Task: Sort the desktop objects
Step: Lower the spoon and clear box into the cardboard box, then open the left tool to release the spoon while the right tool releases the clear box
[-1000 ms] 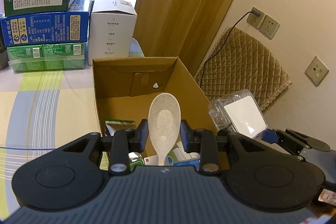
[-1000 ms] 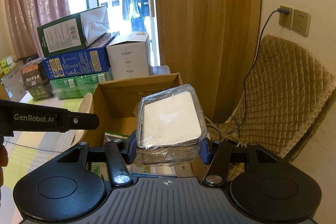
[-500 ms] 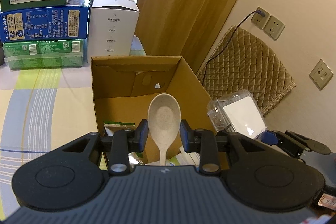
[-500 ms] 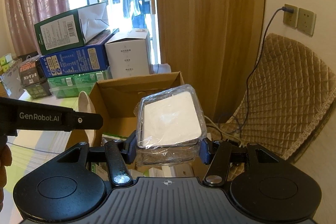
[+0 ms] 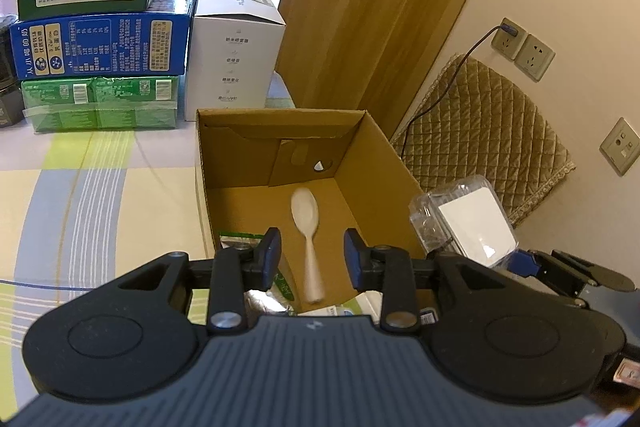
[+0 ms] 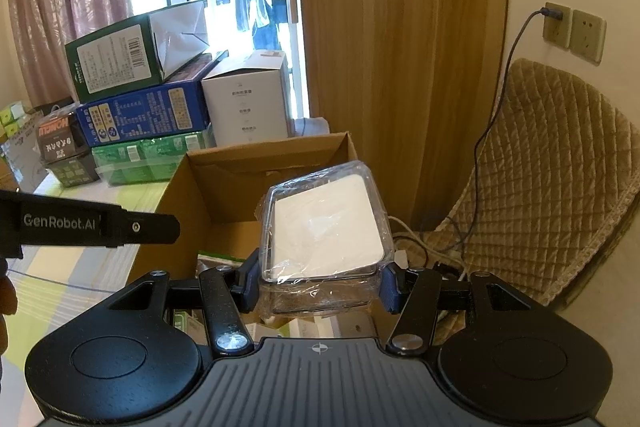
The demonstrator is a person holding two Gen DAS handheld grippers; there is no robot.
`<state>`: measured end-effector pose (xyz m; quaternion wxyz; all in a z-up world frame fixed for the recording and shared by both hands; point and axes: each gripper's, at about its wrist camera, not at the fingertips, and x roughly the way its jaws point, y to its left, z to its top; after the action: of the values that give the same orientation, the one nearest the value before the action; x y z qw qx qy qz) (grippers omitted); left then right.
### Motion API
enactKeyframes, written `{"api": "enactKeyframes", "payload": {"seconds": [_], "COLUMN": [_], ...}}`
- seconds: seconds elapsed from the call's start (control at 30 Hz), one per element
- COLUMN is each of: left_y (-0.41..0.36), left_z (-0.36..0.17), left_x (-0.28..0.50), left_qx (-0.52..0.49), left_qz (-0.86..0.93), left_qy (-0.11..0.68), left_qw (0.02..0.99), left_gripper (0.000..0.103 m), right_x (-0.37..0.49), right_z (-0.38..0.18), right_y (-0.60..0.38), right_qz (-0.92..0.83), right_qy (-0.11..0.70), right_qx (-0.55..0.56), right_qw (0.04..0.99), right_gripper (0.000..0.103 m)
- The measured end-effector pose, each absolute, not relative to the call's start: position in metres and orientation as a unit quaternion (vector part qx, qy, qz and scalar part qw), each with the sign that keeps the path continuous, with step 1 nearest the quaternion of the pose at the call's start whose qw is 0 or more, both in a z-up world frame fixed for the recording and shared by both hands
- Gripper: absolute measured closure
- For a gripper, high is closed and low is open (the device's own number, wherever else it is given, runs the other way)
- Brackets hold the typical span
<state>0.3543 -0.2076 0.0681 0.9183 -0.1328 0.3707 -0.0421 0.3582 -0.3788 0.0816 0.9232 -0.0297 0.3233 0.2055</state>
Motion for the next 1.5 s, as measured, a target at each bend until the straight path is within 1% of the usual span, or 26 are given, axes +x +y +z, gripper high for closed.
{"api": "enactKeyframes", "payload": {"seconds": [0.13, 0.6, 0.67, 0.73, 0.9, 0.97, 1.03, 1.07, 1.17, 1.23, 1.27, 1.33, 1.37, 1.5], "left_y": [-0.207, -0.201, -0.198, -0.194, -0.185, -0.183, -0.180, -0.180, -0.177, -0.177, -0.178, -0.179, -0.180, -0.186], "left_z": [0.067, 0.067, 0.066, 0.067, 0.065, 0.063, 0.062, 0.062, 0.062, 0.062, 0.063, 0.064, 0.065, 0.068], "left_x": [0.351, 0.345, 0.344, 0.343, 0.339, 0.338, 0.336, 0.334, 0.325, 0.316, 0.310, 0.298, 0.290, 0.259], "left_qx": [-0.126, -0.121, -0.122, -0.124, -0.129, -0.129, -0.130, -0.130, -0.130, -0.130, -0.127, -0.122, -0.120, -0.110], "left_qz": [-0.038, -0.033, -0.032, -0.031, -0.024, -0.022, -0.020, -0.019, -0.015, -0.010, -0.009, -0.007, -0.002, 0.008], "left_qy": [0.372, 0.372, 0.371, 0.369, 0.368, 0.369, 0.369, 0.369, 0.367, 0.364, 0.361, 0.357, 0.353, 0.343], "left_qw": [0.919, 0.920, 0.920, 0.921, 0.920, 0.920, 0.920, 0.920, 0.921, 0.922, 0.924, 0.926, 0.928, 0.933], "left_gripper": [0.071, 0.068, 0.065, 0.058, 0.050, 0.048, 0.041, 0.039, 0.030, 0.016, 0.014, 0.004, 0.001, 0.001], "right_x": [0.358, 0.365, 0.367, 0.369, 0.375, 0.378, 0.379, 0.378, 0.373, 0.365, 0.361, 0.349, 0.342, 0.311], "right_z": [0.082, 0.080, 0.080, 0.079, 0.075, 0.073, 0.073, 0.075, 0.078, 0.081, 0.082, 0.085, 0.086, 0.090], "right_y": [-0.376, -0.365, -0.364, -0.362, -0.357, -0.356, -0.357, -0.358, -0.364, -0.371, -0.375, -0.384, -0.389, -0.406], "right_qz": [0.208, 0.213, 0.214, 0.214, 0.215, 0.220, 0.221, 0.219, 0.214, 0.212, 0.210, 0.204, 0.200, 0.186], "right_qy": [0.324, 0.334, 0.336, 0.338, 0.345, 0.348, 0.345, 0.342, 0.337, 0.335, 0.334, 0.332, 0.331, 0.336], "right_qx": [-0.029, -0.023, -0.023, -0.021, -0.011, -0.004, 0.003, 0.005, 0.011, 0.017, 0.020, 0.026, 0.031, 0.038], "right_qw": [0.922, 0.918, 0.917, 0.916, 0.914, 0.911, 0.912, 0.914, 0.917, 0.918, 0.919, 0.920, 0.922, 0.923], "right_gripper": [0.050, 0.050, 0.050, 0.050, 0.050, 0.047, 0.040, 0.040, 0.038, 0.033, 0.031, 0.022, 0.019, 0.006]}}
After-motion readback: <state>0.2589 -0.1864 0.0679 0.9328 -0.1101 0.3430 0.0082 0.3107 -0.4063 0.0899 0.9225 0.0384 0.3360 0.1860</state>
